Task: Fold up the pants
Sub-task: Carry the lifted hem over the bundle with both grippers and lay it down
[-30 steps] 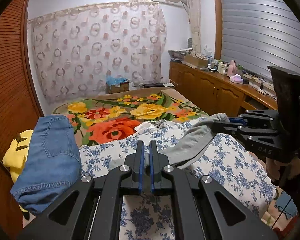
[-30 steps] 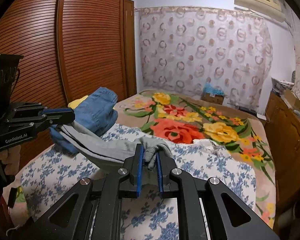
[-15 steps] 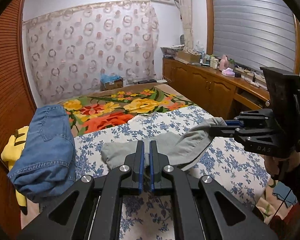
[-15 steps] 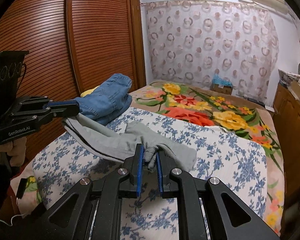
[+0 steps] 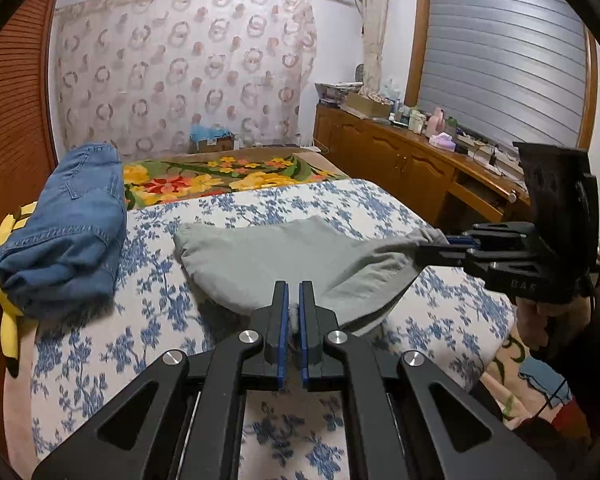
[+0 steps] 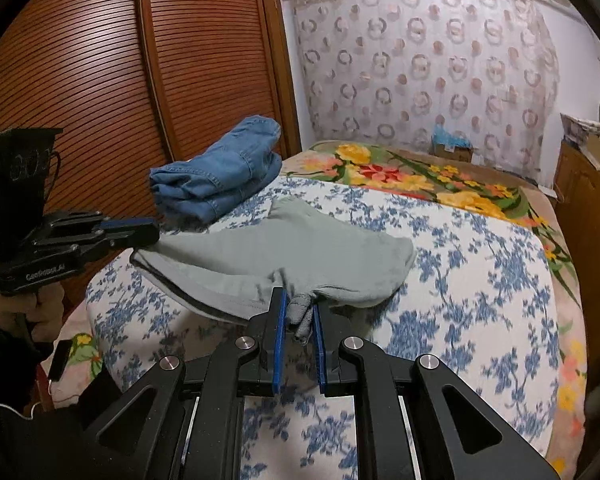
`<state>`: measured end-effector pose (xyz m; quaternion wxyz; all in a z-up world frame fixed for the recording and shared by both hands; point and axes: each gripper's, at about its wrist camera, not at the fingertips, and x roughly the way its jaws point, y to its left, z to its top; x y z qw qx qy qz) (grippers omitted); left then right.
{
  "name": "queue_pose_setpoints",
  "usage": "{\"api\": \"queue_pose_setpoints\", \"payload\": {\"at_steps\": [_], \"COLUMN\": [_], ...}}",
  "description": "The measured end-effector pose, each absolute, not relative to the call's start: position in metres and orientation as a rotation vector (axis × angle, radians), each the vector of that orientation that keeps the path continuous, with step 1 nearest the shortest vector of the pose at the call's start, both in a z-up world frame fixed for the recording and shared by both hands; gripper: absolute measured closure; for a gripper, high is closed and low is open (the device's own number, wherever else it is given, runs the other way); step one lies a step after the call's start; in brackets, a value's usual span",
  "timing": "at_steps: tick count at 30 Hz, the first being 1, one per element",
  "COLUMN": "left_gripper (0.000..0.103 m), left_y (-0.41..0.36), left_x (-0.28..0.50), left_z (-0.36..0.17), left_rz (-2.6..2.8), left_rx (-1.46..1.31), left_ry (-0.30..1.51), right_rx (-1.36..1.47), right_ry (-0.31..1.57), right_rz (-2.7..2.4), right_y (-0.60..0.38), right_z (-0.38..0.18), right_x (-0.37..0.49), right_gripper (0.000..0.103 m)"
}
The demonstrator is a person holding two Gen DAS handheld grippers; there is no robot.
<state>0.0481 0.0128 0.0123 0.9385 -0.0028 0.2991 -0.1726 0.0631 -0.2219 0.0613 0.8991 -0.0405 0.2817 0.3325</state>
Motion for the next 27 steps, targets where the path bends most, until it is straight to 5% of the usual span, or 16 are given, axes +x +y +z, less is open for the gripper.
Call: {"api": "queue_pose_setpoints", "payload": {"at_steps": [14,27], "left_gripper": [0.097,0.097], "left_y": [0.011,0.026], "left_x": [0.027,0.101], "left_z": [0.011,-0.012], "left_rz": [-0.372,-0.327], "left_rx": [-0.020,-0.046], "left_ry": [0.615,0.711], "right_rx": [-0.071,-0.038], "right_ry": [0.600,0.658], "right_rz": [0.712,0.695], "right_y": [-0.227,-0.210], "right_z": [0.058,0.034], "right_x": [0.039,0.114], "right_gripper": [0.091,0.091]}}
